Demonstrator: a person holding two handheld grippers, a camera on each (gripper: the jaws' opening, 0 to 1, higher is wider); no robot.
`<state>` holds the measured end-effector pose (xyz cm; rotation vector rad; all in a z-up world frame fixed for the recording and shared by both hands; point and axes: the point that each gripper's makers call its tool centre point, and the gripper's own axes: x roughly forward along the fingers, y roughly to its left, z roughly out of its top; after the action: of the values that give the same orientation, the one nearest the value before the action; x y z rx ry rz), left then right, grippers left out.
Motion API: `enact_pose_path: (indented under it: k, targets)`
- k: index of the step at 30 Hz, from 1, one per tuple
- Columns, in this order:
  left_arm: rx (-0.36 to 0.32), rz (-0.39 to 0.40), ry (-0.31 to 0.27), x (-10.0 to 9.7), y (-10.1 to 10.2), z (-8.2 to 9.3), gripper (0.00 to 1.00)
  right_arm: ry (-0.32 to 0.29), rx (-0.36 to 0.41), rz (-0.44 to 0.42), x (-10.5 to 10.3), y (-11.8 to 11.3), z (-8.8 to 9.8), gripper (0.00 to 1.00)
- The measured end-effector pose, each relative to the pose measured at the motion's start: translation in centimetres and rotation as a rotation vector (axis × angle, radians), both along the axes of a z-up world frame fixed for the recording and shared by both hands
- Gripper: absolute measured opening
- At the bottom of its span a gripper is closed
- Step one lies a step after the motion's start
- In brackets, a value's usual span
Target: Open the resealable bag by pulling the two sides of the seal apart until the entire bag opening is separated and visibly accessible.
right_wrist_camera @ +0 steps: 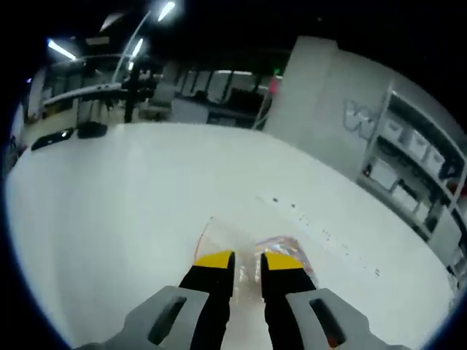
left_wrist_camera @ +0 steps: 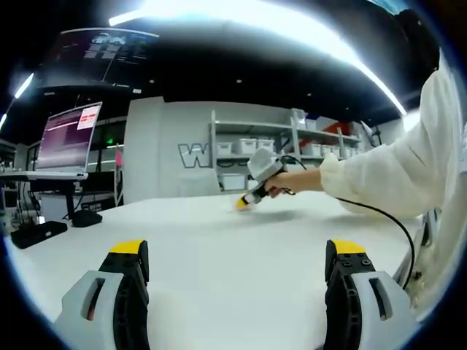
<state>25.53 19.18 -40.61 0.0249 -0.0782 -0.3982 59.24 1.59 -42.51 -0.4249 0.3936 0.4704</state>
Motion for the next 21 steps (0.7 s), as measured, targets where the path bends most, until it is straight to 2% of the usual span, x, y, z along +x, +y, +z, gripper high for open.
enact_pose_path:
  k: [15, 18, 21]
  targets:
    - [-0.003, -0.005, -0.006, -0.2, -0.1, 0.1, 1.00, -0.034, -0.017, 0.051, -1.2, 1.1, 1.0, 0.20]
    - [-0.003, -0.007, -0.008, -0.2, -0.2, 0.2, 1.00, -0.071, -0.076, 0.065, -1.2, 0.9, 1.2, 0.23]
    - [0.000, -0.008, -0.009, -0.2, -0.2, 0.3, 1.00, -0.084, -0.100, 0.071, -1.5, 1.0, 1.4, 0.24]
